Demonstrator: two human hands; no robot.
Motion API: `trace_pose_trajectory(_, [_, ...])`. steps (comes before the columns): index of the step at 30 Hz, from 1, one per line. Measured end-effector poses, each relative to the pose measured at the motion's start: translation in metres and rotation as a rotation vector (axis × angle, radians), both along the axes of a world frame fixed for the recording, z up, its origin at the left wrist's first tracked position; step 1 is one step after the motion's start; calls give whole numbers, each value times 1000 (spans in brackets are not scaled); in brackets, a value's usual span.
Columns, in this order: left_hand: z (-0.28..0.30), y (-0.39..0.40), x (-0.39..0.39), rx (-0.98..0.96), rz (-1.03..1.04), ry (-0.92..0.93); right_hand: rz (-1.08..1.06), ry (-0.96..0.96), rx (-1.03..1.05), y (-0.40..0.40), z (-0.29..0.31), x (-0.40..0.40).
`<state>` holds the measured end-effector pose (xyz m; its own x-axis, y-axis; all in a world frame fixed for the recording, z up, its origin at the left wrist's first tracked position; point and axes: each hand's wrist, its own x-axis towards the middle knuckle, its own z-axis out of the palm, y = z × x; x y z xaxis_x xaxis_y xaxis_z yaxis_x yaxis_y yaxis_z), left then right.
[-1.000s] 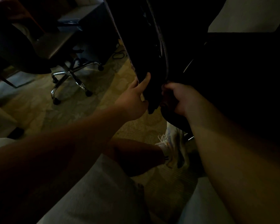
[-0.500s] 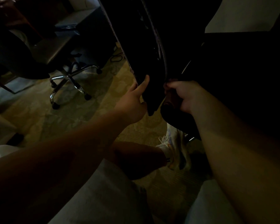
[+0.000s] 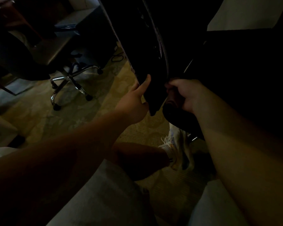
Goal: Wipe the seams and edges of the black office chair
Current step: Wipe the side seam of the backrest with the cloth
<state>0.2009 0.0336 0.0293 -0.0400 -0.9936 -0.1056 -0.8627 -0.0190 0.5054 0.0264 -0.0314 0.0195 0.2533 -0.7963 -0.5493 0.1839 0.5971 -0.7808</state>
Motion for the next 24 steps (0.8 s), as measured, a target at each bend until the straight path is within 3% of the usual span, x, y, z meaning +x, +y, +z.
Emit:
trace_pose_trajectory(5, [-2, 0, 0, 0, 13, -2, 94, 27, -10, 2, 7, -1])
trace_pose_trajectory(8, [-3, -1, 1, -4, 17, 7, -37, 1, -7, -2, 9, -3])
trace_pose_trajectory(12, [-4, -1, 0, -8, 18, -14, 117, 35, -16, 1, 10, -3])
trace_pose_trajectory(16, [-2, -1, -1, -7, 22, -14, -48, 39, -13, 0, 6, 0])
trace_pose_trajectory(19, [0, -1, -1, -8, 29, -5, 77, 45, -17, 3, 10, -2])
trace_pose_trajectory(24, [2, 2, -5, -49, 40, -12, -21, 75, -25, 3, 15, -1])
